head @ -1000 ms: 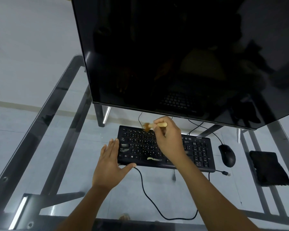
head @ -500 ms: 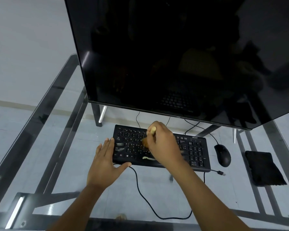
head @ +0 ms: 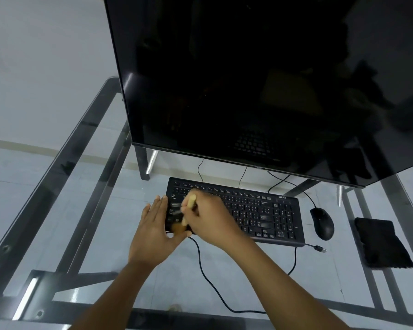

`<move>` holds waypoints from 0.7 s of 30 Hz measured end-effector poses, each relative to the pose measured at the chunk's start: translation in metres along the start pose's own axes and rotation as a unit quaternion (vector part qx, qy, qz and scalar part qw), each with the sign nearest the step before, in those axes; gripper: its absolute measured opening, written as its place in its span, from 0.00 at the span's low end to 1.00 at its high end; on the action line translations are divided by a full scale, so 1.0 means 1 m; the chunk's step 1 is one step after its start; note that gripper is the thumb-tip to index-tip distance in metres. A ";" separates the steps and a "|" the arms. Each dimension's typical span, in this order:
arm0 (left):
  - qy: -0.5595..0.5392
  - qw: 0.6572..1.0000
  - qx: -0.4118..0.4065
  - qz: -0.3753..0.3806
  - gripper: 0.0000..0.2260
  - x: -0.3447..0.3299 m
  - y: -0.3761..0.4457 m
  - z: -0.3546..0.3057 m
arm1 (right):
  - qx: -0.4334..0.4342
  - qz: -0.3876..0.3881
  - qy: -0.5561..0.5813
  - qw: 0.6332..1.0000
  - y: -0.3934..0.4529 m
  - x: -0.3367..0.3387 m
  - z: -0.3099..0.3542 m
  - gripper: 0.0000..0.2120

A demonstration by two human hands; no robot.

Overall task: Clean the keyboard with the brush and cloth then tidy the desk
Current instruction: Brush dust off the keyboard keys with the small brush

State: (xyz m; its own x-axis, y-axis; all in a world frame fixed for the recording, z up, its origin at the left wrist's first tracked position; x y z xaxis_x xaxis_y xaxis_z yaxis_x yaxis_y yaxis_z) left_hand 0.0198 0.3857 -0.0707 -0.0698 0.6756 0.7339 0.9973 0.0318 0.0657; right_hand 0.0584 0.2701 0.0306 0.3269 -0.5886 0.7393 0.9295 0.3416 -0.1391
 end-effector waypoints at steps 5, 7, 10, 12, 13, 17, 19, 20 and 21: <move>-0.005 0.999 0.039 0.008 0.49 -0.002 0.001 0.009 | -0.050 -0.153 0.075 0.984 0.001 0.051 -0.034 0.03; -0.001 1.000 0.022 -0.009 0.48 0.001 0.000 0.003 | -0.064 -0.056 0.092 0.992 -0.003 0.034 -0.033 0.03; -0.003 1.000 0.022 -0.002 0.48 -0.001 -0.002 0.003 | -0.059 -0.109 0.017 0.992 -0.005 0.045 -0.047 0.04; -0.006 0.999 0.037 0.012 0.48 -0.003 -0.001 0.008 | -0.066 -0.192 0.054 0.978 -0.006 0.069 -0.056 0.04; -0.004 0.999 0.039 0.013 0.48 -0.004 -0.001 0.010 | -0.078 -0.181 0.097 0.976 -0.004 0.070 -0.061 0.04; 0.002 1.000 0.025 0.012 0.48 -0.002 0.000 0.006 | -0.090 -0.039 0.064 0.993 0.000 0.044 -0.060 0.04; -0.001 1.000 0.025 0.011 0.48 -0.002 0.000 0.004 | -0.061 -0.149 0.032 0.986 0.001 0.071 -0.062 0.04; -0.002 0.999 0.029 0.013 0.48 -0.002 0.001 0.004 | -0.057 -0.194 0.051 0.978 0.001 0.083 -0.067 0.04; -0.002 0.999 0.033 0.013 0.48 -0.001 0.001 0.004 | -0.058 -0.206 0.082 0.973 0.002 0.089 -0.072 0.03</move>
State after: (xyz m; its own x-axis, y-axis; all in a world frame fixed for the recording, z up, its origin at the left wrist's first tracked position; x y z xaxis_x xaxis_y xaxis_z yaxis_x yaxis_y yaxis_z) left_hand 0.0205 0.3875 -0.0742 -0.0441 0.6792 0.7327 0.9980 0.0628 0.0018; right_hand 0.1015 0.1660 0.0488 -0.0643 -0.7700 0.6348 0.9974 -0.0283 0.0666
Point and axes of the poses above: each hand's wrist, its own y-axis towards the middle knuckle, its own x-axis out of the back of the hand, z = x × y, the point moved 9 cm from there along y, towards the middle knuckle, and after that the axes turned 1 degree about -y, right-handed, at the moved point
